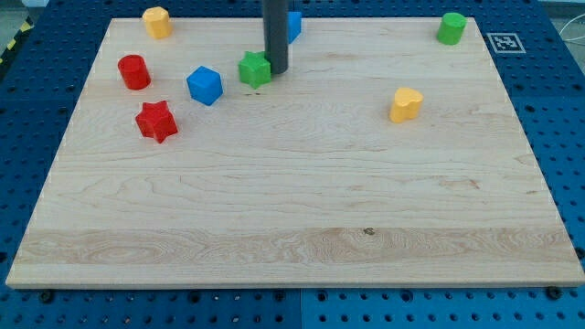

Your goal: Push the green star above the blue cube

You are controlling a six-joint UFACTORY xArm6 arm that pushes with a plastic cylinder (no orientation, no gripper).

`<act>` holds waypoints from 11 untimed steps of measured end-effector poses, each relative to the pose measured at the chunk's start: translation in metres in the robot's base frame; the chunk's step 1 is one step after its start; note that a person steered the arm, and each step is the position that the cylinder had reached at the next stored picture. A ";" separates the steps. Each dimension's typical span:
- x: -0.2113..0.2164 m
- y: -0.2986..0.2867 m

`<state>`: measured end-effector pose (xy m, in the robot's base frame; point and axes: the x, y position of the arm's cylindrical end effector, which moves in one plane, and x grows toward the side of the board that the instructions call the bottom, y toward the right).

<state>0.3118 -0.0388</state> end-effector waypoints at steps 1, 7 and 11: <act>0.010 -0.017; 0.021 -0.043; -0.033 -0.044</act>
